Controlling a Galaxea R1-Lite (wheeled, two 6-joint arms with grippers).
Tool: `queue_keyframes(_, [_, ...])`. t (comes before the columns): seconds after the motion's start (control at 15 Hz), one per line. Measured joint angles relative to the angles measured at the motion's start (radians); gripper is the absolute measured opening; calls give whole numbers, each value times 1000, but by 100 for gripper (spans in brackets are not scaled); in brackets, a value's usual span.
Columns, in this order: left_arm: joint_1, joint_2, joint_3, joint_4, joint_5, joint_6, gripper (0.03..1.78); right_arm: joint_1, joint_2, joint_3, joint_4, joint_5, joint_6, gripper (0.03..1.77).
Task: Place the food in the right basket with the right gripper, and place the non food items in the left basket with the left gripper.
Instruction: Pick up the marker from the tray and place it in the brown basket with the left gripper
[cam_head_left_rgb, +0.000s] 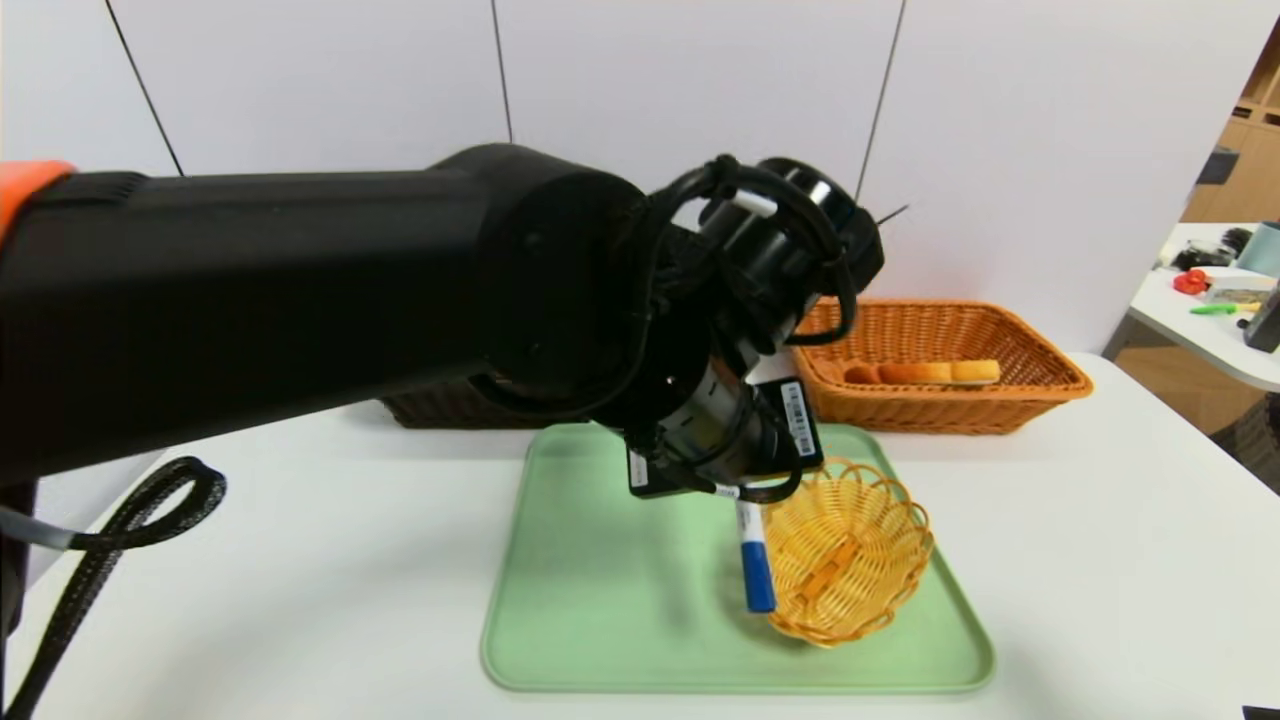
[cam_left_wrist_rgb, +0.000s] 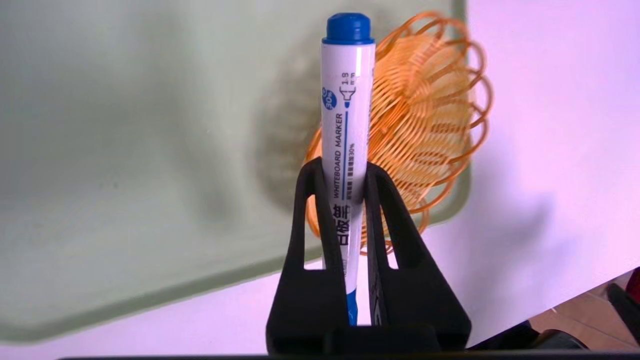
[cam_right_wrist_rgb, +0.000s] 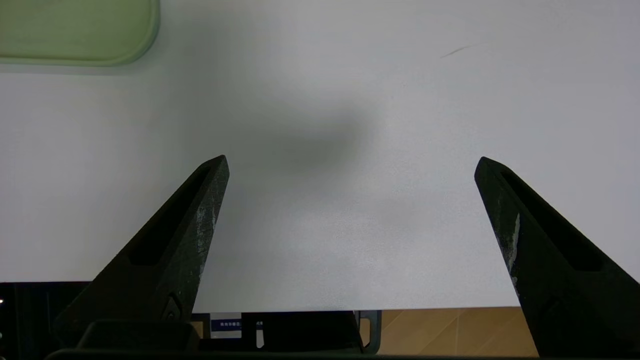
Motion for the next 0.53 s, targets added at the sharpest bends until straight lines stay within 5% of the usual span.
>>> queue_keyframes(0.2, [27,-43,0,-54,73,72,17,0,-3,1,0,0,0,170])
queue_keyframes(0.53, [215,-97,0,-81,73,134,17,-1,-14,-27,-1,0,0,170])
